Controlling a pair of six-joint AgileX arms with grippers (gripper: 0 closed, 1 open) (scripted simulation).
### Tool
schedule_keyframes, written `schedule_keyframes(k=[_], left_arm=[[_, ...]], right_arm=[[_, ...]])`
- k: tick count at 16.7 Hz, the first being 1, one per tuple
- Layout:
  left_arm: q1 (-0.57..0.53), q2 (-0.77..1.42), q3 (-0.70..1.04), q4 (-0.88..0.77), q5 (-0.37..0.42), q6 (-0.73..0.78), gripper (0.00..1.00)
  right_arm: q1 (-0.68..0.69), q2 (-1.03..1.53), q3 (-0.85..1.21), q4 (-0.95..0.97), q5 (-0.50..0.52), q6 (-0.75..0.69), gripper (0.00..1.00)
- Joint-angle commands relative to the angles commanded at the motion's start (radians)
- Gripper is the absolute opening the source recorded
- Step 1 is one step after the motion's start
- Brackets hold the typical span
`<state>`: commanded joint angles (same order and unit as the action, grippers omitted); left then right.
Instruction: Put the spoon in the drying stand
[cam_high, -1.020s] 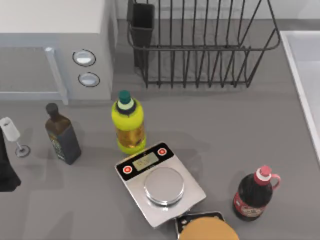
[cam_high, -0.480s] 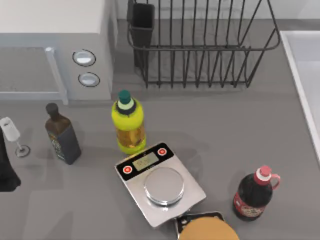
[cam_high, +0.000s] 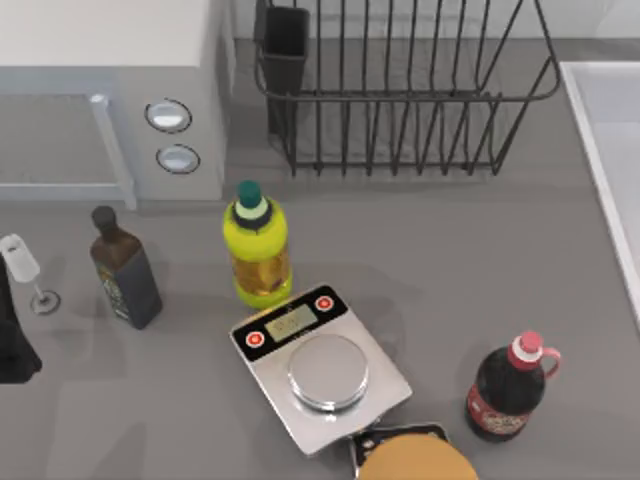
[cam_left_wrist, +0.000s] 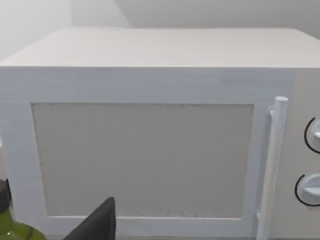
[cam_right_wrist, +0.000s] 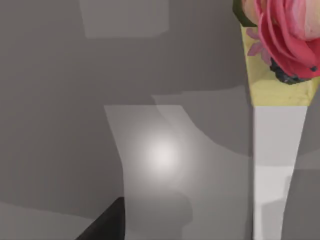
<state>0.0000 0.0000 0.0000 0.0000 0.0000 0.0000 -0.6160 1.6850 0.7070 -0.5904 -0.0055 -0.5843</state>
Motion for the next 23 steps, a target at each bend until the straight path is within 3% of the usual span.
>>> schedule_keyframes(k=[7,17,23], left_arm=[[0.0,0.0,0.0,0.0,0.0,0.0,1.0],[0.0,0.0,0.0,0.0,0.0,0.0,1.0],[0.0,0.0,0.0,0.0,0.0,0.0,1.0]], right_arm=[[-0.008,-0.075,0.103,-0.146,-0.014,-0.003,0.0],[-0.016,-0.192,0.601,-0.802,-0.015,-0.015,0.0],[-0.013,-0.237,0.706,-0.915,-0.014,-0.011,0.0]])
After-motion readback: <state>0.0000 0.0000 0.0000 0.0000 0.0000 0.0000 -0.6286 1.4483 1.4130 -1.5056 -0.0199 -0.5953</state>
